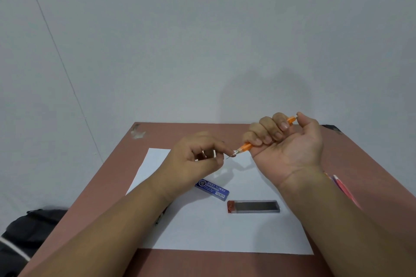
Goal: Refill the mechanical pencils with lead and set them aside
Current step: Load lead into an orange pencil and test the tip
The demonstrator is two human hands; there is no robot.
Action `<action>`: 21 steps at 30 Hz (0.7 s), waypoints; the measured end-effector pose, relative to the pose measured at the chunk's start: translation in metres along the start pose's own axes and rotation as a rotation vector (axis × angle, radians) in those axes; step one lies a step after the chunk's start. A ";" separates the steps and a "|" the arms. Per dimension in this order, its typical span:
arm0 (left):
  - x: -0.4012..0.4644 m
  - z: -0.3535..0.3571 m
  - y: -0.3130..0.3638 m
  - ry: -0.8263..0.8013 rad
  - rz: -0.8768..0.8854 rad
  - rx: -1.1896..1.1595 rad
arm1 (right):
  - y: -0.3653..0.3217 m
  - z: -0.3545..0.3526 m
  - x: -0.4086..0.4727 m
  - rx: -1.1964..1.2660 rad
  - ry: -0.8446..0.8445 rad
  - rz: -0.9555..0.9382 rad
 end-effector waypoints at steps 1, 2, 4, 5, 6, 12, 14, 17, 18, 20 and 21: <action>0.000 -0.001 0.000 -0.004 0.031 0.041 | 0.000 0.000 0.000 0.000 0.002 0.000; 0.001 -0.002 0.000 -0.009 0.056 0.068 | 0.000 0.000 0.000 -0.003 0.003 -0.001; 0.000 -0.002 0.001 -0.017 0.096 0.092 | 0.000 -0.001 0.000 -0.007 0.006 -0.002; 0.000 -0.002 0.001 -0.017 0.108 0.100 | 0.001 -0.001 0.000 -0.008 0.007 -0.002; 0.000 -0.002 0.001 -0.015 0.114 0.108 | 0.001 -0.001 0.000 -0.006 0.008 -0.002; 0.001 -0.001 -0.001 0.023 0.109 0.116 | 0.004 -0.002 0.000 0.013 0.013 0.016; 0.002 0.000 -0.003 0.030 0.096 0.127 | 0.006 -0.002 -0.001 0.010 0.007 0.022; 0.002 0.001 -0.003 0.034 0.106 0.152 | 0.007 -0.002 -0.001 0.012 0.001 0.026; 0.003 0.001 -0.003 0.038 0.106 0.155 | 0.006 -0.002 -0.001 0.013 0.000 0.025; 0.003 0.001 -0.003 0.040 0.091 0.147 | 0.006 -0.002 -0.002 0.017 -0.002 0.026; 0.003 0.001 -0.004 0.036 0.087 0.146 | 0.006 -0.002 -0.001 0.021 -0.002 0.028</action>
Point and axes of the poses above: each hand's wrist, its own x-axis towards the middle knuckle, its own z-axis out of the palm, y = z × x, the point moved 3 cm from there along x, towards the middle knuckle, and after that the axes turned 5 degrees about y, right-handed, at the moved point
